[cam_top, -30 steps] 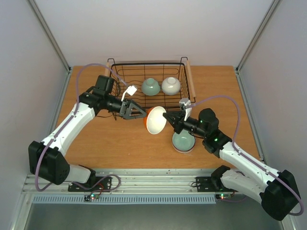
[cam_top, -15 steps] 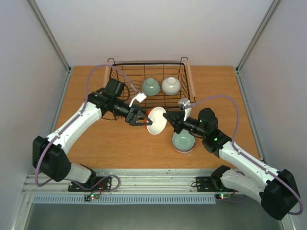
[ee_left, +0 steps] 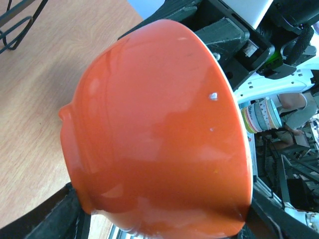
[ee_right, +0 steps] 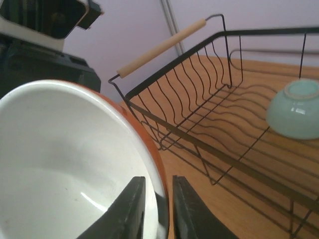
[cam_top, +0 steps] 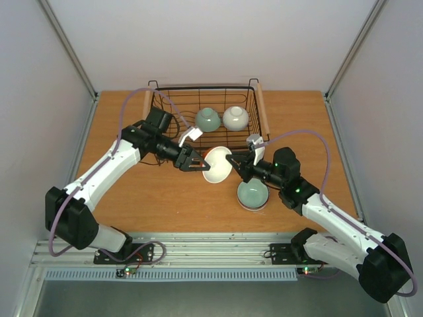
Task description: Load the bowls into the dish rack
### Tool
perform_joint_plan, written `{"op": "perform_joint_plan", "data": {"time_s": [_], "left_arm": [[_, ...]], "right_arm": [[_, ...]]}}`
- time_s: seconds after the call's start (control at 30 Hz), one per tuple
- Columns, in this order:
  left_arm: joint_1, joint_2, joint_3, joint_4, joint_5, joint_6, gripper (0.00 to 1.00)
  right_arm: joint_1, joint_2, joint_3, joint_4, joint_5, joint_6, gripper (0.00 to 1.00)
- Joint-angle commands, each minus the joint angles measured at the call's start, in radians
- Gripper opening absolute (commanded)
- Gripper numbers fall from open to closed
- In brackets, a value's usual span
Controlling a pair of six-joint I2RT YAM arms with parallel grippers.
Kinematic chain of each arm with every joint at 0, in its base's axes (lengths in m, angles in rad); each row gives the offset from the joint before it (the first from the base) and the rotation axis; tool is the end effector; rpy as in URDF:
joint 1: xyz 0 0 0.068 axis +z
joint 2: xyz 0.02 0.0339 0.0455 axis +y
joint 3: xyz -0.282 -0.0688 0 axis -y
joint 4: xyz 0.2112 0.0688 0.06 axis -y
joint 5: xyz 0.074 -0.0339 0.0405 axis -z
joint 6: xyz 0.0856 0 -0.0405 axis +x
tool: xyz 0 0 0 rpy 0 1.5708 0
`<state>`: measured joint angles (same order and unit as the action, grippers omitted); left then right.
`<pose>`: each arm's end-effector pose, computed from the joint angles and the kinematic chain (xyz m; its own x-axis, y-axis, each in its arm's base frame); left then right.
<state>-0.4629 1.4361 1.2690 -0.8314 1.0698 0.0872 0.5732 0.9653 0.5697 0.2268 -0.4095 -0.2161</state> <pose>0.2015 -0.1845 0.3202 -0.6936 0.3929 -0.6037 0.7026 0.1841 -0.6874 0.1730 0.1522 0.2937 0.0395 -0.2086 -0.9772 -0.8383 0.5253 -0.1460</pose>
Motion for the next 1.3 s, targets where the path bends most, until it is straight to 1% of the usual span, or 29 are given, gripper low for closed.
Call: {"op": "perform_joint_plan", "data": {"time_s": [0.0,0.07,0.13,0.23,0.3,0.4,0.5,0.63,0.73,0.87,0.93,1.13,1.27], "left_arm": [[-0.022,-0.008,0.083,0.001,-0.016,0.054,0.00],[-0.022,-0.011,0.105,-0.007,-0.072,0.068,0.01],[-0.022,-0.011,0.130,-0.011,-0.148,0.079,0.00],[-0.022,-0.003,0.168,-0.004,-0.320,0.096,0.00],[-0.022,0.001,0.182,0.024,-0.472,0.107,0.00],[-0.023,0.016,0.192,0.087,-0.743,0.157,0.01],[-0.022,0.052,0.197,0.162,-0.965,0.248,0.00],[-0.020,0.136,0.206,0.272,-1.179,0.371,0.00],[-0.017,0.215,0.213,0.360,-1.306,0.449,0.00],[-0.003,0.331,0.235,0.484,-1.431,0.527,0.00],[0.004,0.400,0.250,0.547,-1.507,0.590,0.00],[0.027,0.560,0.328,0.613,-1.576,0.649,0.01],[0.033,0.656,0.367,0.651,-1.626,0.713,0.00]], "right_arm": [[0.008,-0.035,0.055,-0.010,0.008,-0.005,0.27],[0.008,-0.050,0.059,-0.037,0.018,-0.016,0.43],[0.008,-0.061,0.068,-0.070,0.031,-0.027,0.56],[0.008,-0.072,0.078,-0.118,0.053,-0.035,0.69],[0.007,-0.083,0.077,-0.140,0.058,-0.037,0.72],[0.008,-0.098,0.071,-0.160,0.058,-0.035,0.74],[0.008,-0.119,0.053,-0.168,0.058,-0.030,0.75],[0.008,-0.130,0.039,-0.188,0.057,-0.024,0.75],[0.008,-0.139,0.033,-0.207,0.054,-0.016,0.75],[0.008,-0.165,0.016,-0.233,0.046,-0.002,0.76],[0.008,-0.188,0.005,-0.257,0.050,0.004,0.76],[0.008,-0.252,-0.020,-0.292,0.063,0.013,0.76],[0.008,-0.280,-0.026,-0.320,0.068,0.012,0.76]]}}
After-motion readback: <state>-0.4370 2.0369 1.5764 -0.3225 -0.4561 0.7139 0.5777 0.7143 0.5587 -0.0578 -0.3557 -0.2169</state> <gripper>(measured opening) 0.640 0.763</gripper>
